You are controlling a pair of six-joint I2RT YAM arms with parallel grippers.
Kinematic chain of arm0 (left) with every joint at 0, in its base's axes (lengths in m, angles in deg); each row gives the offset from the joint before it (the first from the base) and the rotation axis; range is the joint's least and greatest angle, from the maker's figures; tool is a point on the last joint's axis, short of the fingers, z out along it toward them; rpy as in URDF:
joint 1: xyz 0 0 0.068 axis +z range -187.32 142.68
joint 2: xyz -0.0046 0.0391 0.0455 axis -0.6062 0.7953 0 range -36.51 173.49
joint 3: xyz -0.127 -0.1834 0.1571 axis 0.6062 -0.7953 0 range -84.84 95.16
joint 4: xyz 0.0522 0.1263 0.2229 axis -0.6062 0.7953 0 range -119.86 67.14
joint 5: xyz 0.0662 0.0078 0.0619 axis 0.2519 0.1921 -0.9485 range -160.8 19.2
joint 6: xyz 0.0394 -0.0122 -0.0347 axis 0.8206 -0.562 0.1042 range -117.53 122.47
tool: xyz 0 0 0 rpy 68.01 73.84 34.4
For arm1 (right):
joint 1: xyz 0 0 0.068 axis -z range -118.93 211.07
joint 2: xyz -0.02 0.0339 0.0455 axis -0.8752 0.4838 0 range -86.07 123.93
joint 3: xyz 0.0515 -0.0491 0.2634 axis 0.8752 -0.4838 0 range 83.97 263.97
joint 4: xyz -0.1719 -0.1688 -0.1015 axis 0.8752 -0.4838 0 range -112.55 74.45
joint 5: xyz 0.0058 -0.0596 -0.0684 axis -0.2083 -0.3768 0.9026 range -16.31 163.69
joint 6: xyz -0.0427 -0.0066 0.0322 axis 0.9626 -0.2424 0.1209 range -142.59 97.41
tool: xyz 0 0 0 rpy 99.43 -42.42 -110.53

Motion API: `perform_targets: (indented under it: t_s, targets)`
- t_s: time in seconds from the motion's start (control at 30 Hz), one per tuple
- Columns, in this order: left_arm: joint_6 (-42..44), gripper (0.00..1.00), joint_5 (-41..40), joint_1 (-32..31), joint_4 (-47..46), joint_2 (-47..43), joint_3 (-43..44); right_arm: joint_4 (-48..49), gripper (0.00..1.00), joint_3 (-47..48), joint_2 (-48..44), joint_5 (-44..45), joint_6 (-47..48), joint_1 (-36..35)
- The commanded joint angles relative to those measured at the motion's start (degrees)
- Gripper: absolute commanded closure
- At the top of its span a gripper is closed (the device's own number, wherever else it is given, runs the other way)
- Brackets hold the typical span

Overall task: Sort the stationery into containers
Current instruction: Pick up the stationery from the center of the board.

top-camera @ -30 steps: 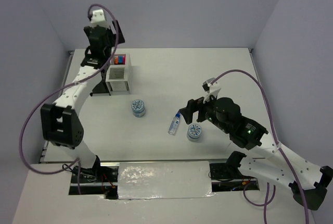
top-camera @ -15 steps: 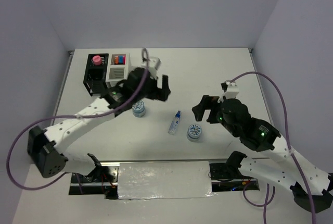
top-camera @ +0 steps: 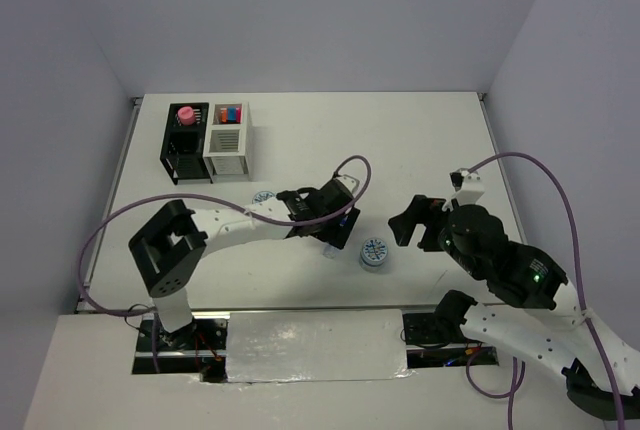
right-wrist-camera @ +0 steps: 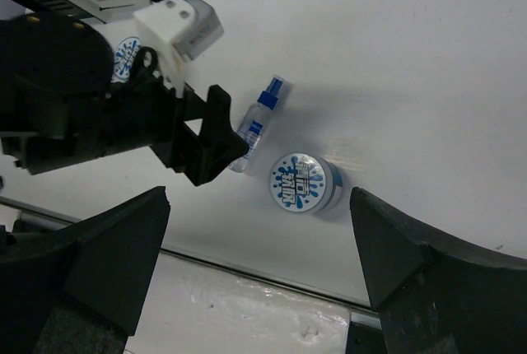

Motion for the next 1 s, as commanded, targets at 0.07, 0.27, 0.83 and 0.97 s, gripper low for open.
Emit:
perform_targets:
  t_s: [0.07,0.27,0.83,0.97]
  targets:
    - [-2.97,0.15,0.8,-1.05,-1.83,5.28,1.46,-1.3,0.03,-0.19,-1.2,-0.43,0.29,0.24]
    - [-2.54,0.3,2.03,-1.14,-3.59,10.12,2.51,0.19,0.03,-0.54,-0.77,-1.93,1.7,0.24]
    - [-2.98,1.0,4.31,-4.39,-41.88,-32.13,-29.02,31.97,0.06,-7.13,3.0,-8.22,-6.48,0.15]
    - [-4.29,1.0,7.3,-4.39,-51.83,-36.18,-35.1,43.6,0.06,-9.41,7.41,-12.3,-6.38,-0.72]
